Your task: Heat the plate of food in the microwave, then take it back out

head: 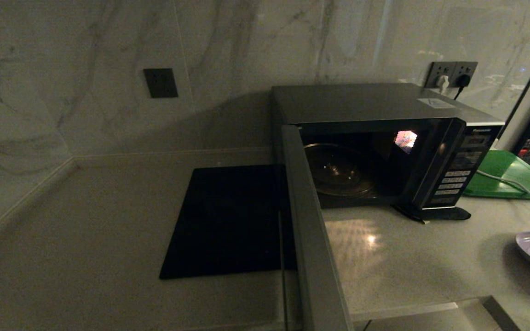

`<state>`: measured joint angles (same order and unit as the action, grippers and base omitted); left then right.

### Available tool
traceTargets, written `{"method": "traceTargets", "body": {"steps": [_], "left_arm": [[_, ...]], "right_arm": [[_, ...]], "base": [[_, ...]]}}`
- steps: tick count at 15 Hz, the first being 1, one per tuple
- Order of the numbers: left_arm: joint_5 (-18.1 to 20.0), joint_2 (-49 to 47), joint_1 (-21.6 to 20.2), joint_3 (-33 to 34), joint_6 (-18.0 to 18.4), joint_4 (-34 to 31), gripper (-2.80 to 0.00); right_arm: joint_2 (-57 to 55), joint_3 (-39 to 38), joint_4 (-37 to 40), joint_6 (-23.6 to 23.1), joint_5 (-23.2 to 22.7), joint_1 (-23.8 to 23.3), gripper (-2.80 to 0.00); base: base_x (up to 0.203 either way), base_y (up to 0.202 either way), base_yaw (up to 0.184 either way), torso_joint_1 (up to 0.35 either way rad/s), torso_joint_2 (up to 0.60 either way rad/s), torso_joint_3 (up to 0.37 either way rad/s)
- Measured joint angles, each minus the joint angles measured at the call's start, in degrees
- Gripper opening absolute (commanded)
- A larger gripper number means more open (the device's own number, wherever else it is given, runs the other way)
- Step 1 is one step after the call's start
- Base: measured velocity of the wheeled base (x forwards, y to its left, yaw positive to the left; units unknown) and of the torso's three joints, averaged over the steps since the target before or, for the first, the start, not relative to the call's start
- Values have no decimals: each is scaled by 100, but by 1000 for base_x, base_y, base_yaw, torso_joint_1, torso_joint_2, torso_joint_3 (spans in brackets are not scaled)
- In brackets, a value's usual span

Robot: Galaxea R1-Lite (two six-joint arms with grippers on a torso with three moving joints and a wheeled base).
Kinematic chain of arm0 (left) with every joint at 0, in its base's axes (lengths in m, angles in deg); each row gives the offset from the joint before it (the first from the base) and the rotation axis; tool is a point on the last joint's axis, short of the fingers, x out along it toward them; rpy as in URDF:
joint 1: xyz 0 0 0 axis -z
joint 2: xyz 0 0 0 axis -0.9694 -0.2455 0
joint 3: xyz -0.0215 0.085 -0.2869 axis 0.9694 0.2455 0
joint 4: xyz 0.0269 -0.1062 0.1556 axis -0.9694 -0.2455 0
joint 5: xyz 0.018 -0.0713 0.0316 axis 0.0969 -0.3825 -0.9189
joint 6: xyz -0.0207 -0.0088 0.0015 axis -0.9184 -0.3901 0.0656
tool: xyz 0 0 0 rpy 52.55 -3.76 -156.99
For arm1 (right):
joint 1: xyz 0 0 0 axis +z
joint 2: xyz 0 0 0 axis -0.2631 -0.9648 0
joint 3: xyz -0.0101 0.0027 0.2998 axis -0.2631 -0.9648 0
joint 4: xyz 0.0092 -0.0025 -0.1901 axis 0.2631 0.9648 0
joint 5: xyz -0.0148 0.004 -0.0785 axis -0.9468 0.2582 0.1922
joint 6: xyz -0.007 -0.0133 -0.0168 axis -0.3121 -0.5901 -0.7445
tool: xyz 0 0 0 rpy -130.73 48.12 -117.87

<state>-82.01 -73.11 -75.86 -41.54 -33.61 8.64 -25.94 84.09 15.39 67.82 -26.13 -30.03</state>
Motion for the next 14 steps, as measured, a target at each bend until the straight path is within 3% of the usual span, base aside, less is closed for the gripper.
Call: {"method": "traceTargets", "body": {"steps": [1, 2, 11, 14], "left_arm": [[2, 0, 0, 0, 0, 1, -280], [1, 0, 0, 0, 0, 1, -280], [-2, 0, 0, 0, 2, 1, -280], [-2, 0, 0, 0, 1, 1, -280]], "right_arm": [[-6, 0, 0, -2, -2, -2, -280], [-13, 0, 0, -2, -11, -5, 0], [79, -44, 48, -192, -112, -44, 0], [450, -11, 46, -447, -292, -44, 0]], "base": [[0, 0, 0, 0, 0, 0], [0, 0, 0, 0, 0, 0], [0, 0, 0, 0, 0, 0], [0, 0, 0, 0, 0, 0]]}}
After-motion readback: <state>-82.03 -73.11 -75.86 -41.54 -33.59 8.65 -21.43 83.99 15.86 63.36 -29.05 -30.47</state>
